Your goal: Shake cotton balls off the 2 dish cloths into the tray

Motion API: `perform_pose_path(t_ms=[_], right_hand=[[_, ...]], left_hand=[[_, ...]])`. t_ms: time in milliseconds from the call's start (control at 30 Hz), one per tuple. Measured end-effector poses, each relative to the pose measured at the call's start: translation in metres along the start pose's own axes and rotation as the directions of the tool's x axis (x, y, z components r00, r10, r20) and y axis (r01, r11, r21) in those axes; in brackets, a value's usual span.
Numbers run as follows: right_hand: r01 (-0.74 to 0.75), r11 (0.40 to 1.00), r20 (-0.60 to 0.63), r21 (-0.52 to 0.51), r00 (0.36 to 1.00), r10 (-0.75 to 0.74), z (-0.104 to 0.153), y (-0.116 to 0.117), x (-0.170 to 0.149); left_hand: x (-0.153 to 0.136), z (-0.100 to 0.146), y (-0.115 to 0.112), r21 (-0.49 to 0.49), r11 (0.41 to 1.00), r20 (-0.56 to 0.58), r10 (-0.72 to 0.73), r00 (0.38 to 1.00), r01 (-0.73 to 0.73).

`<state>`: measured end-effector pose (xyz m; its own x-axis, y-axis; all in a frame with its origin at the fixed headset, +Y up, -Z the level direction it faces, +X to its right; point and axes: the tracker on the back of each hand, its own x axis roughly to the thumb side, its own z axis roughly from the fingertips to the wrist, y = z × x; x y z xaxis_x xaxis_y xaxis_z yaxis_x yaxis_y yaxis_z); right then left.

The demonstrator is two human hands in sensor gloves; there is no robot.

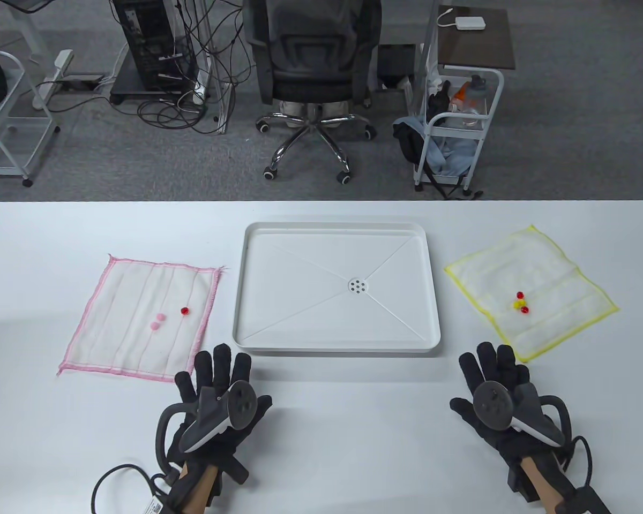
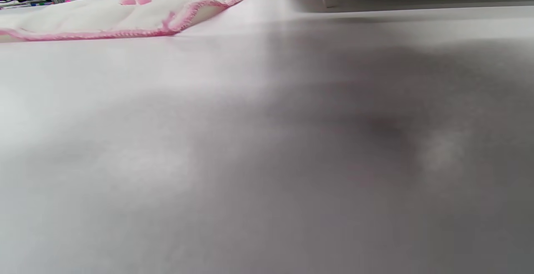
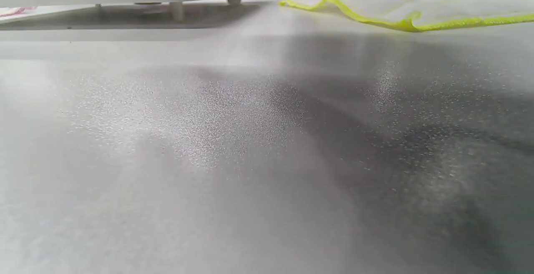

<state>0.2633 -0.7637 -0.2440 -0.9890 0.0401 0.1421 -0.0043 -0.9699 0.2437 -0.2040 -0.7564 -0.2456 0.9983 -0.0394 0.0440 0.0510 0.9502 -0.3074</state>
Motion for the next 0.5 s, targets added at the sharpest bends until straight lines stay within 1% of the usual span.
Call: perform_pose_path(t_ms=[133, 300, 400, 500], right_hand=[[0.001, 1.000, 0.005, 0.003, 1.000, -0.001, 0.000, 0.001, 0.000], [-0.003, 1.000, 0.003, 0.007, 1.000, 0.003, 0.000, 0.001, 0.001], [-0.003, 1.000, 0.002, 0.014, 1.000, 0.003, 0.000, 0.001, 0.001], [0.000, 1.000, -0.001, 0.024, 1.000, 0.000, -0.001, 0.001, 0.001]], left_hand=[[-0.007, -0.002, 0.000, 0.005, 1.000, -0.028, 0.006, 1.000, -0.006], [-0.028, -0.004, 0.004, 0.024, 0.998, -0.102, 0.066, 0.993, -0.064], [-0.049, -0.006, 0.003, -0.018, 0.991, -0.179, 0.130, 0.975, -0.135], [-0.063, -0.012, 0.001, -0.042, 0.985, -0.232, 0.155, 0.960, -0.169]])
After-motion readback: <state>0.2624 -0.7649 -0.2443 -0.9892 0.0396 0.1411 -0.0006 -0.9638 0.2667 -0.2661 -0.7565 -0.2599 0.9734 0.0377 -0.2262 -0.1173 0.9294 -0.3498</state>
